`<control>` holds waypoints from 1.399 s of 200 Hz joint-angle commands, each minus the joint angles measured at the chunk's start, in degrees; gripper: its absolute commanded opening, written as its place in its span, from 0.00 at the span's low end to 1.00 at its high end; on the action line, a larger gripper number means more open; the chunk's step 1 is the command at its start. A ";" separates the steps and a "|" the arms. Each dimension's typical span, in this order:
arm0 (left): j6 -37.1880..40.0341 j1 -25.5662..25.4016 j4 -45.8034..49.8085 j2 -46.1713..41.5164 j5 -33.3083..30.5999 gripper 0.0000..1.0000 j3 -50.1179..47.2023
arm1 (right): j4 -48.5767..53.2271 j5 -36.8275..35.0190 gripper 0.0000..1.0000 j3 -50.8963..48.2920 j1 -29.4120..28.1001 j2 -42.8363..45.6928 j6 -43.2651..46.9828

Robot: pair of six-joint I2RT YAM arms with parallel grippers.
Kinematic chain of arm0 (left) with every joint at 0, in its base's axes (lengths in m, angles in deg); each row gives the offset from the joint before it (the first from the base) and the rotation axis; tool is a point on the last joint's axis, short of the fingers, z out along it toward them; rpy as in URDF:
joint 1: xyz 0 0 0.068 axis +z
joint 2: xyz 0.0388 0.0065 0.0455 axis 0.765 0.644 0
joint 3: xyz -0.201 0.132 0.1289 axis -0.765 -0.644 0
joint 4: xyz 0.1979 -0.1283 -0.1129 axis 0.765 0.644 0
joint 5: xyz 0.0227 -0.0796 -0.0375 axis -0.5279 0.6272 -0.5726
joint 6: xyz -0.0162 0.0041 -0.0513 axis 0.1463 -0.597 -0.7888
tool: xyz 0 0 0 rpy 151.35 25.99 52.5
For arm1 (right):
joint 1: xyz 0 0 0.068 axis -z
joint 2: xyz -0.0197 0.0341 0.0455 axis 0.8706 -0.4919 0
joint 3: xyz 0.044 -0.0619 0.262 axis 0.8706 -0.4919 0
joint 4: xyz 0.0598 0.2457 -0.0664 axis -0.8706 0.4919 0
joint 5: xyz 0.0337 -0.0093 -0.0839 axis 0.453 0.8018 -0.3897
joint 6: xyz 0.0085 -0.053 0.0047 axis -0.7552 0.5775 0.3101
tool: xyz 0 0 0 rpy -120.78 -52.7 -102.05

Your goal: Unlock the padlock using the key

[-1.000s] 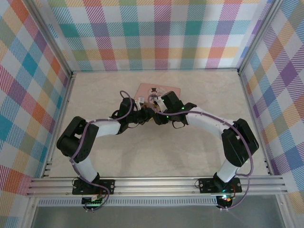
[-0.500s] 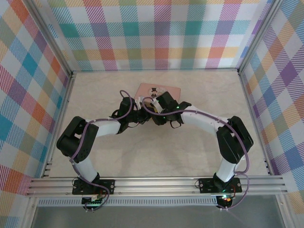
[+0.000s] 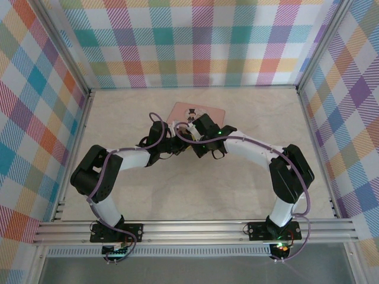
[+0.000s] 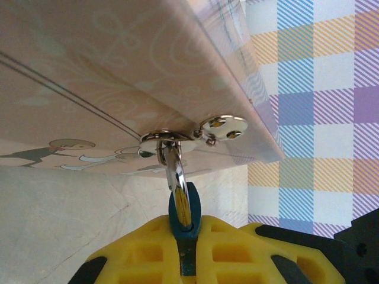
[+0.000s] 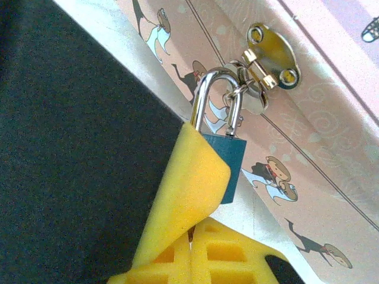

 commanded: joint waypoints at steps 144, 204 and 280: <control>4.45 3.55 5.22 -9.00 -8.30 0.48 -9.26 | -11.77 10.54 0.00 -12.18 -0.39 -2.47 -1.22; 8.73 7.42 13.92 -14.68 -13.66 0.55 -6.82 | -11.93 9.38 0.00 -12.80 -0.43 -3.14 0.30; 14.71 10.61 20.81 -14.04 -22.14 0.69 0.75 | -13.32 9.10 0.00 -14.64 -0.42 -0.85 2.95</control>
